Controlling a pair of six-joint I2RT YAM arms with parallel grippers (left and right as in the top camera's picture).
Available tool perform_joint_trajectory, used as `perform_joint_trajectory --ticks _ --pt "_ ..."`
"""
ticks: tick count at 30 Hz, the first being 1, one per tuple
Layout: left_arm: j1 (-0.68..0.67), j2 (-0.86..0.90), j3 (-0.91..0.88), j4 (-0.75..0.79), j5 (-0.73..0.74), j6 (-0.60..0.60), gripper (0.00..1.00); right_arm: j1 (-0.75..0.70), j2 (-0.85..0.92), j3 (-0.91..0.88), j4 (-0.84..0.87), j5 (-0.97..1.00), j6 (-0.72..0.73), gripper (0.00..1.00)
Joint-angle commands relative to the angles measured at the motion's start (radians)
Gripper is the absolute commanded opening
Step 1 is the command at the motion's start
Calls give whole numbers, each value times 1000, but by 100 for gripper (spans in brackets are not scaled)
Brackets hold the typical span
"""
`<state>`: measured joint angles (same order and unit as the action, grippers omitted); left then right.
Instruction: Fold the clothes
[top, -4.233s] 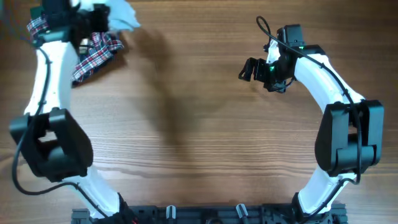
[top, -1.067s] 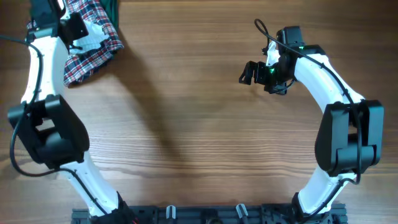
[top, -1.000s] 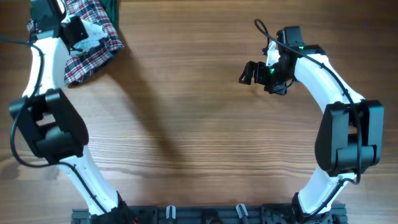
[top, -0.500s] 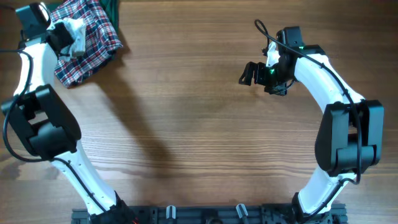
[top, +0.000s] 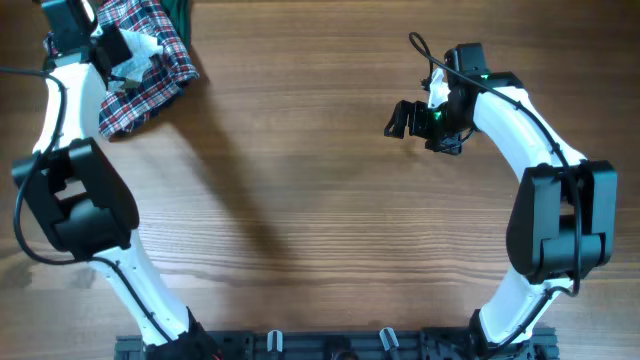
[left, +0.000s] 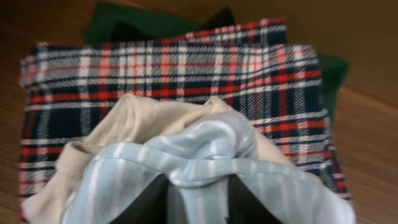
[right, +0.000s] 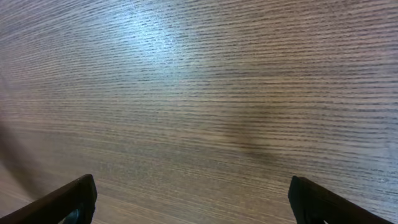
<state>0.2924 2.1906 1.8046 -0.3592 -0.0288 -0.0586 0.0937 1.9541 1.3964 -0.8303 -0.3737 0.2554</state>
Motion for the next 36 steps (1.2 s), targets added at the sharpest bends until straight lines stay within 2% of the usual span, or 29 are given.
perform_joint_trajectory --ticks 1,5,9,21,28,34,36 --pt "-10 -143 -3 -22 10 -11 34 6 6 -9 0 -19 -21 100" --pt "-37 -171 -3 -185 93 -63 33 6 6 -9 3 -19 -21 100" --pt "-62 -136 -6 -277 105 -81 22 6 6 -9 3 -18 -46 100" --pt "-70 87 -13 -227 106 -76 20 6 6 -9 3 -19 -45 100" --pt "-70 -40 -13 -182 93 -50 22 6 6 -9 3 -19 -46 100" --pt "-39 -209 -13 -221 80 -50 23 6 6 -9 3 -19 -46 100" --pt "-24 -214 -13 -225 80 -51 23 6 6 -9 3 -18 -47 100"
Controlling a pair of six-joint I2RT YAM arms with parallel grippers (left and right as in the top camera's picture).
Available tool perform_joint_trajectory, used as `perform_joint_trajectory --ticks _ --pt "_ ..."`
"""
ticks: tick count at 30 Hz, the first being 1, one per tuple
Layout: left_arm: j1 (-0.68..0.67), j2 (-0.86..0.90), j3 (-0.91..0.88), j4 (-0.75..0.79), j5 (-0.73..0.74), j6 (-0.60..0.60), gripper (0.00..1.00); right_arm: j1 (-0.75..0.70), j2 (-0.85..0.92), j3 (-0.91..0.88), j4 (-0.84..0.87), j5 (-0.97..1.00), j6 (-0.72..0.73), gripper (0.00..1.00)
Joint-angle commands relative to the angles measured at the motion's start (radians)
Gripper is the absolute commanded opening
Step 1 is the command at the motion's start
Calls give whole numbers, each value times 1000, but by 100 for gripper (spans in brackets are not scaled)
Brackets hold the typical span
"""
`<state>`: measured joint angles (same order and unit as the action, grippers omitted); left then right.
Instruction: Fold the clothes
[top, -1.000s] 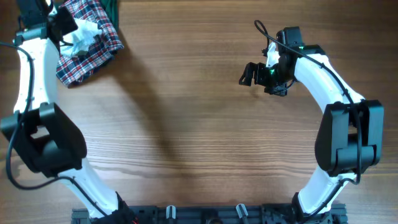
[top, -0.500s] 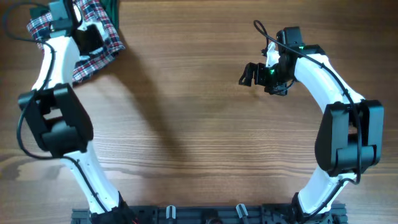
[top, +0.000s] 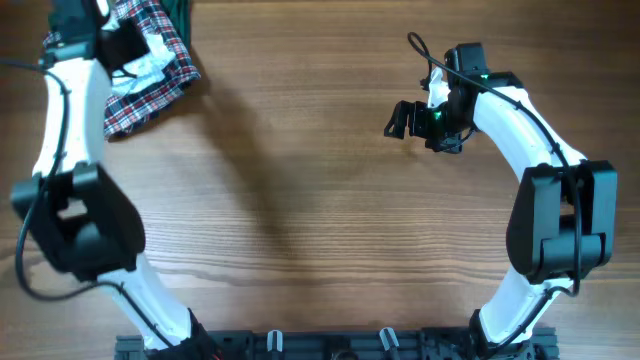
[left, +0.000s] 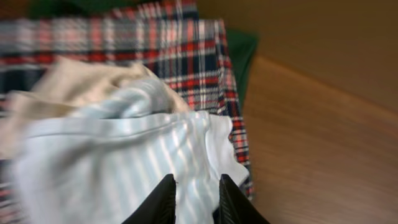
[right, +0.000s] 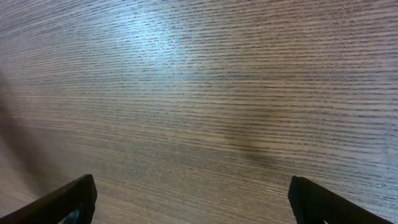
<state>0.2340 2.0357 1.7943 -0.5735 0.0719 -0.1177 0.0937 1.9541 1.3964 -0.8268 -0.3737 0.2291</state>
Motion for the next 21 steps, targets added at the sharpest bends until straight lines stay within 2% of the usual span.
perform_joint_trajectory --ticks 1,5,15,21 --pt "42 -60 -3 -11 -21 8 22 6 6 -9 0 -18 -21 100" --pt "97 -53 -3 -23 -21 4 18 6 6 -9 0 -18 -20 100" --pt "123 95 -3 6 96 5 20 6 6 -9 6 -18 -19 100" --pt "141 249 -3 160 66 5 21 6 6 -9 2 -18 -19 100"
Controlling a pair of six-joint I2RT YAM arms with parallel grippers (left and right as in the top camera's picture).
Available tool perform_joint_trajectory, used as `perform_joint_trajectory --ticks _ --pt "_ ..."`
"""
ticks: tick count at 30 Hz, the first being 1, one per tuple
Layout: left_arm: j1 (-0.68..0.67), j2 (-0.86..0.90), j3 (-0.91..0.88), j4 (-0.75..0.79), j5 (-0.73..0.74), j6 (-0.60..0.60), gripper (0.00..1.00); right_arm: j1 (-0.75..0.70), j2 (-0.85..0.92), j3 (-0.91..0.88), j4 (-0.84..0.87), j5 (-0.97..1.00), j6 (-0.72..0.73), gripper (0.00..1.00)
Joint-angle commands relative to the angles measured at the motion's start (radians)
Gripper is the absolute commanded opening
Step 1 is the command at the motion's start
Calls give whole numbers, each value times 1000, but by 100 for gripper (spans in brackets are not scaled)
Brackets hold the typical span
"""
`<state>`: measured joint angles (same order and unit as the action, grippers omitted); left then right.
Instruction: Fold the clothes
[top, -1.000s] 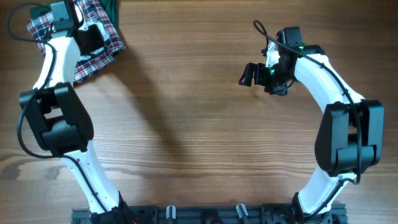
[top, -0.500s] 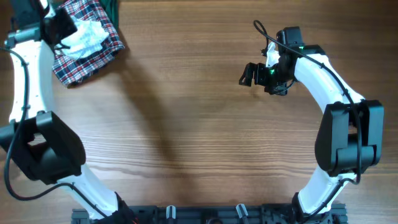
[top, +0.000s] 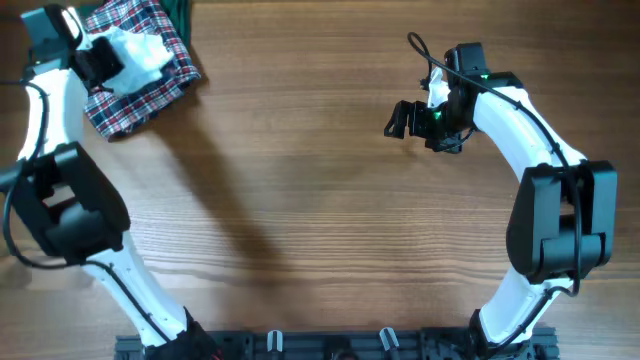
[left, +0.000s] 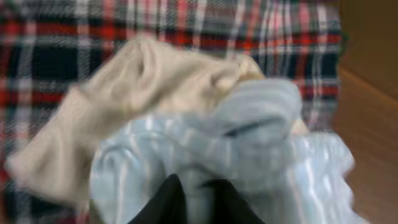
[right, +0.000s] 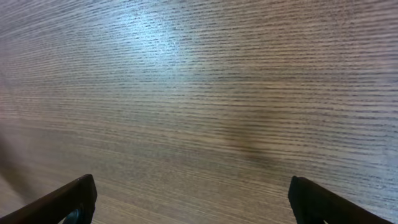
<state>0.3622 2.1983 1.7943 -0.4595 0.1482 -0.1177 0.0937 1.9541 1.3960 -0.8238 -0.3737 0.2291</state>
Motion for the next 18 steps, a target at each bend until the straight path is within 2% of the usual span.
perform_joint_trajectory --ticks 1,6,12,18 --pt "19 106 -3 68 -25 5 24 6 6 -9 -4 -18 -19 100" --pt "49 135 -3 177 -71 5 30 6 6 -9 -3 -18 -19 100" --pt "42 111 -3 185 -70 5 32 6 6 -9 -8 -19 -19 100" --pt "20 -10 -3 182 -70 5 45 6 6 -9 -8 -18 -20 100"
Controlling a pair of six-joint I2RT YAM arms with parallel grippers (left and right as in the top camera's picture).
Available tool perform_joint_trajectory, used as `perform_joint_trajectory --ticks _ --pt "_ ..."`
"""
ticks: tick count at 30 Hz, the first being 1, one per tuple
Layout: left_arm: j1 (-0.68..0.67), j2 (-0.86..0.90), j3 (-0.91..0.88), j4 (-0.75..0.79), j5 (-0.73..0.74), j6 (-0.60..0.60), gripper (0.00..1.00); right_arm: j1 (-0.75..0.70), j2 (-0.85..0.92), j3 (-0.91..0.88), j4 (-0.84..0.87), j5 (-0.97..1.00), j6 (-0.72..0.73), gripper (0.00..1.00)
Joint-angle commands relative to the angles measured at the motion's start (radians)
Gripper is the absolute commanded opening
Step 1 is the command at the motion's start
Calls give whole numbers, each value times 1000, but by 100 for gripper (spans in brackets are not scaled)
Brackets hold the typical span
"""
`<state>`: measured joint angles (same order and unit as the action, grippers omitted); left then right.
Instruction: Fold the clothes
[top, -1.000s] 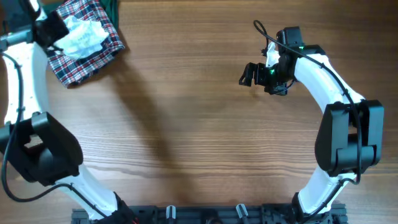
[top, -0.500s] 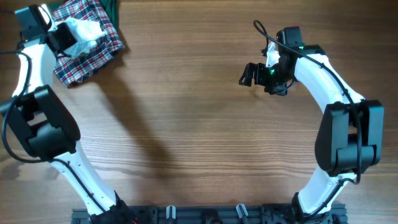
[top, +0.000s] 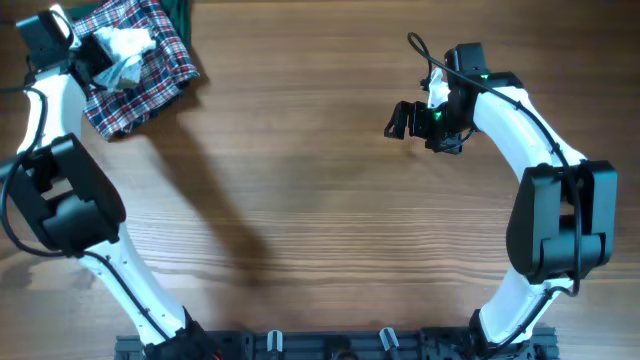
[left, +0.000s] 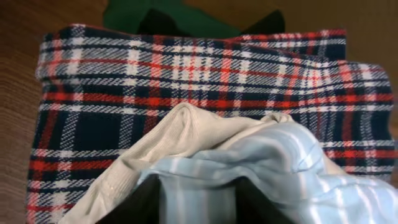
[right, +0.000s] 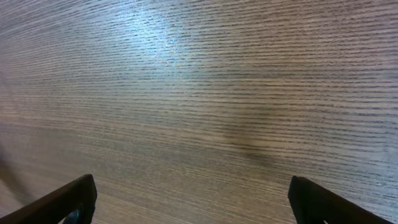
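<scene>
A pile of clothes lies at the table's far left corner: a navy-red plaid garment (top: 145, 75) (left: 186, 87), a cream one (left: 168, 134) and a light blue striped one (top: 122, 45) (left: 267, 162) on top. A green garment (left: 186, 18) peeks out behind. My left gripper (top: 97, 57) (left: 199, 202) sits low on the pile, open, its fingers (left: 146, 202) spread with striped cloth lying between them. My right gripper (top: 402, 120) (right: 194, 202) hangs open over bare wood, far from the pile.
The wooden table (top: 300, 210) stretches between both arms. The pile reaches the table's far edge, where the green garment (top: 180, 10) runs out of view. The arms' bases stand at the near edge.
The left gripper's fingers stand wider apart than before. The striped bundle, which was bunched up high at the gripper, now lies lower on the plaid garment. The right arm is unchanged.
My left gripper first sat on the pile with the striped cloth between its fingers. Then the fingers were closer together on that cloth, and the bundle was raised and shifted left. Now it rests on the plaid again, fingers spread. The right gripper stayed open and still.
</scene>
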<state>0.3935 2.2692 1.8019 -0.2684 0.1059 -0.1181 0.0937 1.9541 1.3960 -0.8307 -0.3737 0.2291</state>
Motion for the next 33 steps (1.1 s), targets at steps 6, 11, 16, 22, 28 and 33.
perform_joint_trajectory --ticks 6,11,16,22,28,33 --pt "-65 -181 -10 -84 -21 5 49 6 6 -9 0 -18 -24 100" --pt "-110 -161 -10 -212 -21 5 42 6 6 -9 0 -18 -45 100" --pt "-128 -80 -14 -241 -22 -3 41 6 6 -9 3 -18 -45 100" --pt "-116 -2 -14 -218 -55 -2 44 6 6 -9 4 -18 -46 100" --pt "-114 -98 -14 -185 -55 -2 68 6 5 -9 3 -18 -42 100" --pt "-120 -315 -14 -212 -45 -3 89 6 -35 5 17 50 17 100"
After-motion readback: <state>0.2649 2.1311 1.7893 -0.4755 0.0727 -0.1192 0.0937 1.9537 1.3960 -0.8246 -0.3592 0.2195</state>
